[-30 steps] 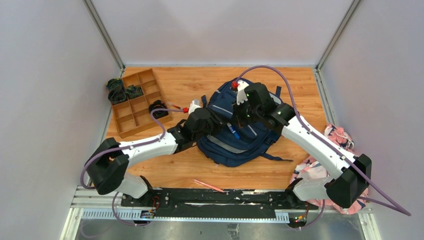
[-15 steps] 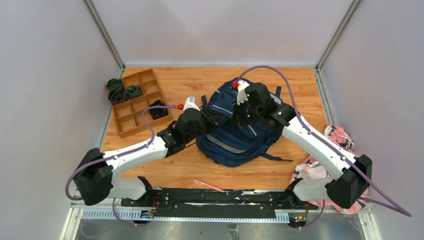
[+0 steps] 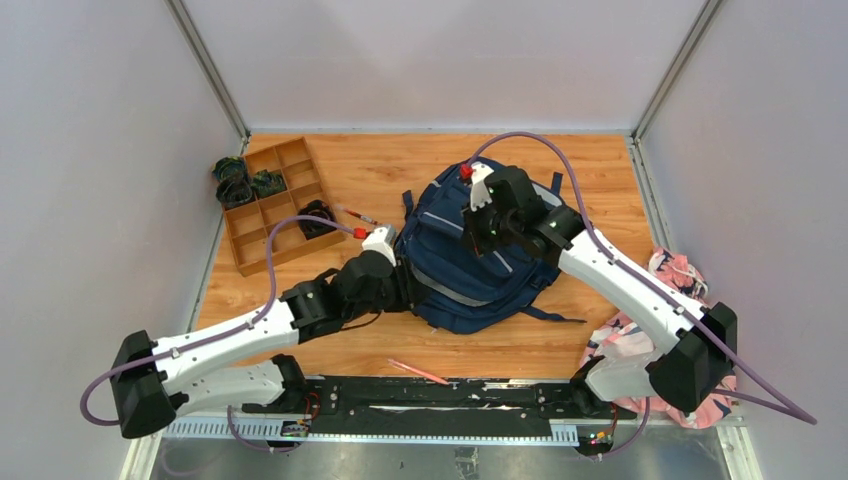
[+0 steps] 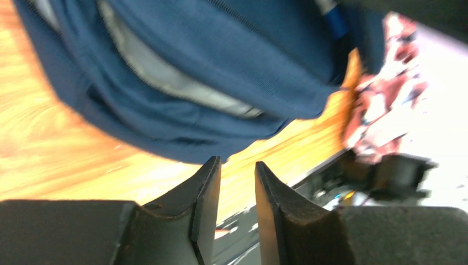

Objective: Pack the student bag
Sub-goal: Place the stationery in the student bag, then pick up the stationery from the center of the board.

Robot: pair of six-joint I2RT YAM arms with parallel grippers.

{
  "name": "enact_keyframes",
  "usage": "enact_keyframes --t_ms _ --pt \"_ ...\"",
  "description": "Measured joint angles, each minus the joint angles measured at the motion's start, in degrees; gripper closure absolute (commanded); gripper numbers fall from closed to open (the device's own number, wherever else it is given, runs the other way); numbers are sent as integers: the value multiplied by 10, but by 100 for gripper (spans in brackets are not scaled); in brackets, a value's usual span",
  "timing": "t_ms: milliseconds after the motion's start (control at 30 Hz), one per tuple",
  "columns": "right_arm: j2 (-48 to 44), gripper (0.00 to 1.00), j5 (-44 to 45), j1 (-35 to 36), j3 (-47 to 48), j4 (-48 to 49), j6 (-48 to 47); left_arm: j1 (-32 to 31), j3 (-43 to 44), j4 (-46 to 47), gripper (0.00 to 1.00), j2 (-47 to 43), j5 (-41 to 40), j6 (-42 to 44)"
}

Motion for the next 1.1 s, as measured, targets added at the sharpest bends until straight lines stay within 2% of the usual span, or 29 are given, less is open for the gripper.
enact_keyframes --t_ms 167,233,433,667,767,867,1000,1100 --pt "10 100 -6 0 0 0 0 -3 -9 -83 37 -7 57 184" --pt "10 100 -6 1 0 0 0 -9 -5 -117 31 -2 91 261" --pt "10 100 -6 1 0 0 0 -55 21 -179 28 74 149 413" --pt "10 100 -6 1 0 0 0 -82 50 -194 30 150 141 496" --pt "10 100 -6 1 0 0 0 -83 54 -195 33 151 115 488" --pt "10 100 -7 1 0 0 0 -83 70 -200 32 155 76 427" --pt "10 100 -8 1 0 0 0 -83 99 -210 35 161 10 242" --pt "10 100 -12 1 0 0 0 -83 62 -197 36 127 -24 80"
